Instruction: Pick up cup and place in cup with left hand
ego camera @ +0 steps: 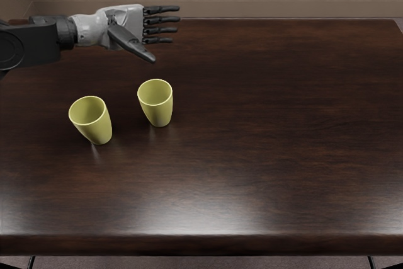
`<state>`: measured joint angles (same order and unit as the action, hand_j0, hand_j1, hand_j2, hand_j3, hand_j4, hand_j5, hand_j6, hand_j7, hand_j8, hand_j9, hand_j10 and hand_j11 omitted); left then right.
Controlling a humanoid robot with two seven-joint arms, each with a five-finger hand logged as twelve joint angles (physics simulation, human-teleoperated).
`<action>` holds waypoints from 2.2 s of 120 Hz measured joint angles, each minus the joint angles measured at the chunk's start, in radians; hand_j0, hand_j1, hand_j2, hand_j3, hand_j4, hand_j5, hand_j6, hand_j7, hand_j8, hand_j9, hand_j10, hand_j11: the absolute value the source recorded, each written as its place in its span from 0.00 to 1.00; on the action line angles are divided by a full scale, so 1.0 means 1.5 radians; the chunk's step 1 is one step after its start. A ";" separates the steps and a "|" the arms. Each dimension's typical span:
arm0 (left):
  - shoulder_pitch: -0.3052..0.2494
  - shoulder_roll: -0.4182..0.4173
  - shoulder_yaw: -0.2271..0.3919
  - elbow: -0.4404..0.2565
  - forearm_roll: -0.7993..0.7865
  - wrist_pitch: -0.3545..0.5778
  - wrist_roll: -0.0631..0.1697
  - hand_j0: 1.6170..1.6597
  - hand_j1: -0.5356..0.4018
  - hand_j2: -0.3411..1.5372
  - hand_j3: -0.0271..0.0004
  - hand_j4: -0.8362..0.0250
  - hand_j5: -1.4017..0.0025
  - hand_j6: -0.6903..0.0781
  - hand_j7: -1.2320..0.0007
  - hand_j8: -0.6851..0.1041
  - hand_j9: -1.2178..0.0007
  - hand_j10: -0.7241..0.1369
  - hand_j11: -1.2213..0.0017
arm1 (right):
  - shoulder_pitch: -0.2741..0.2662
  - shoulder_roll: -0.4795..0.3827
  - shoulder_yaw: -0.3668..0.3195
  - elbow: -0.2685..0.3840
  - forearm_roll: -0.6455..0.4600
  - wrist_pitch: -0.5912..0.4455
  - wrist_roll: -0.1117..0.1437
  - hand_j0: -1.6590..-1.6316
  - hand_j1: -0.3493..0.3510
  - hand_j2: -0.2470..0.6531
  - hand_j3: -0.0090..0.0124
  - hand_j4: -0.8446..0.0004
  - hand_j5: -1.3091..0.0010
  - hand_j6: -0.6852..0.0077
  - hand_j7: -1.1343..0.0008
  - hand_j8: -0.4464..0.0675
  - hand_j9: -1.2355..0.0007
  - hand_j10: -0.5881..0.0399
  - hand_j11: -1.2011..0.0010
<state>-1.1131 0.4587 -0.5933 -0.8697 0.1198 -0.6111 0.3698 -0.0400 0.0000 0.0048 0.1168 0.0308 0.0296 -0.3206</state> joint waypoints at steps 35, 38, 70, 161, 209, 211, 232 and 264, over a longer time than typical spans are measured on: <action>-0.064 0.019 0.002 -0.042 0.087 0.000 0.006 0.96 0.93 0.18 0.99 0.96 0.99 0.89 0.99 0.86 0.99 0.83 0.99 | 0.000 0.000 0.000 0.000 0.000 0.001 0.000 0.04 0.00 0.27 0.42 1.00 1.00 0.99 1.00 0.87 1.00 0.94 1.00; -0.072 0.021 0.002 -0.048 0.105 0.000 0.006 0.96 0.93 0.18 0.99 0.96 0.99 0.89 0.99 0.86 0.99 0.83 0.99 | 0.000 0.000 0.000 0.000 0.000 0.001 0.000 0.04 0.00 0.27 0.42 1.00 1.00 0.99 1.00 0.87 1.00 0.94 1.00; -0.104 0.107 0.009 -0.110 0.255 0.000 0.021 0.96 0.93 0.18 0.99 0.96 0.99 0.88 0.99 0.85 0.99 0.83 0.99 | 0.000 0.000 0.000 0.000 0.000 0.001 0.000 0.04 0.00 0.27 0.42 1.00 1.00 0.99 1.00 0.87 1.00 0.94 1.00; -0.185 0.097 0.206 -0.317 0.372 0.000 0.085 0.96 0.92 0.18 0.99 0.95 0.98 0.87 0.98 0.85 0.98 0.82 0.98 | 0.000 0.000 0.000 0.000 0.000 0.001 0.000 0.04 0.00 0.27 0.42 1.00 1.00 0.99 1.00 0.87 1.00 0.94 1.00; -0.205 0.041 0.225 -0.316 0.403 0.070 0.134 0.96 0.92 0.18 0.99 0.95 0.98 0.87 0.98 0.84 0.98 0.82 0.98 | 0.000 0.000 0.000 0.000 0.000 0.001 0.000 0.04 0.00 0.27 0.42 1.00 1.00 0.99 1.00 0.87 1.00 0.94 1.00; -0.205 0.039 0.229 -0.316 0.405 0.074 0.134 0.96 0.92 0.18 0.99 0.95 0.98 0.87 0.98 0.84 0.98 0.82 0.98 | 0.000 0.000 0.000 0.000 0.000 0.001 0.000 0.04 0.00 0.27 0.42 1.00 1.00 0.99 1.00 0.87 1.00 0.94 1.00; -0.205 0.023 0.261 -0.314 0.428 0.113 0.139 0.96 0.91 0.18 0.99 0.94 0.98 0.86 0.97 0.83 0.97 0.81 0.97 | 0.000 0.000 0.000 0.000 0.000 0.001 0.000 0.04 0.00 0.27 0.42 1.00 1.00 0.99 1.00 0.87 1.00 0.94 1.00; -0.205 0.016 0.294 -0.312 0.435 0.145 0.159 0.96 0.89 0.19 0.99 0.92 0.96 0.84 0.95 0.81 0.95 0.79 0.95 | 0.000 0.000 0.000 0.000 0.000 0.001 0.000 0.04 0.00 0.27 0.42 1.00 1.00 0.99 1.00 0.87 1.00 0.94 1.00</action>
<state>-1.4205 0.4830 -0.1518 -1.3379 0.7722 -0.3939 0.6077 -0.0399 0.0000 0.0047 0.1168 0.0309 0.0307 -0.3206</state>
